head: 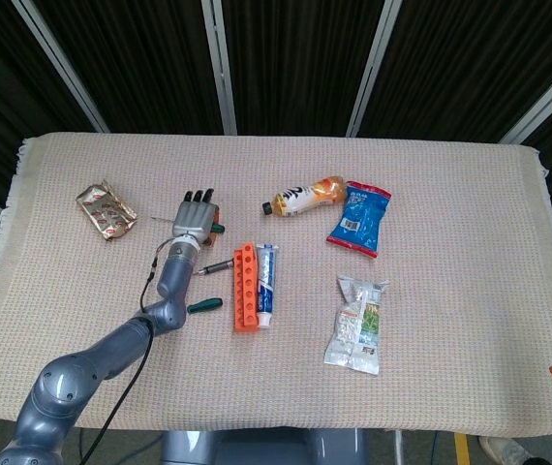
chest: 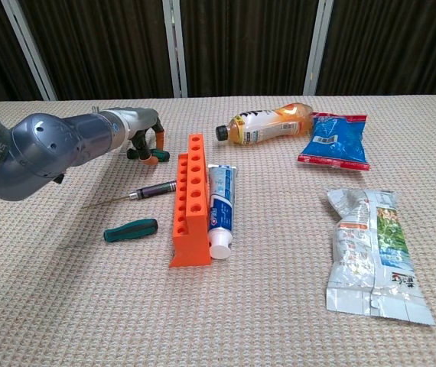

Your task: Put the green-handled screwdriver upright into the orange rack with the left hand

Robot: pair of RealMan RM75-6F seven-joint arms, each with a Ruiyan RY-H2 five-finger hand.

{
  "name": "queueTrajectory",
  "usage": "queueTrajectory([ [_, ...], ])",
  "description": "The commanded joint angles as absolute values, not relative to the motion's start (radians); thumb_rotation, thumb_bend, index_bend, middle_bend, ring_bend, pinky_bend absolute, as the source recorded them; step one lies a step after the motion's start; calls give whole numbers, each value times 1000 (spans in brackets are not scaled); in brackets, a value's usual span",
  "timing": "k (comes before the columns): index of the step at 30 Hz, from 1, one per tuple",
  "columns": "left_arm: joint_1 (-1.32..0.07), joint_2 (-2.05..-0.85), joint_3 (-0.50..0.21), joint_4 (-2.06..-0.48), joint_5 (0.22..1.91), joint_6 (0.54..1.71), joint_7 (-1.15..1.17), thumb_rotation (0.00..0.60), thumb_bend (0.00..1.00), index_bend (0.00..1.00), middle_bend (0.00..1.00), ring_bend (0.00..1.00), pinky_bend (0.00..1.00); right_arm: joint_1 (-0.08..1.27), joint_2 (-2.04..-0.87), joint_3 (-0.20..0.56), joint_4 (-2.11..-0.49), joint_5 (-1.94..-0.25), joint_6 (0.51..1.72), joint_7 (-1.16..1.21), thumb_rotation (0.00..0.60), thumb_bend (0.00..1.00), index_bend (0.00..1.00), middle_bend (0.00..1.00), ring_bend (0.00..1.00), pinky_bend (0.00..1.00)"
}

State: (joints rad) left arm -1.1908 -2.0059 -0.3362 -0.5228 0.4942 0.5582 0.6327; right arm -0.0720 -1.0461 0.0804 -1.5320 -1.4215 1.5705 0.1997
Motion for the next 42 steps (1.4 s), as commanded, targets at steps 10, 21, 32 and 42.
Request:
queueTrajectory([
  [10,-1138,-1895,-393,-711,633,659,447,600,431,595,124,4,0,-77,-1057,82,-1520,-1436,1585,210,600,0,139,47,0,28],
  [21,-928,-1589,-481,-1244,781,770,95,600,432,581,160,10,22,-61,-1071,84,-1509,-1460,1576,213,600,0,139,47,0,28],
  [32,-719,-1426,-578,-1536,912,719,-370,600,429,562,188,13,27,-50,-1082,83,-1503,-1477,1573,214,600,0,138,47,0,28],
  [42,-578,-1345,-654,-1689,1113,496,-924,600,436,554,188,8,28,-44,-1089,81,-1505,-1485,1569,211,600,0,137,47,0,28],
])
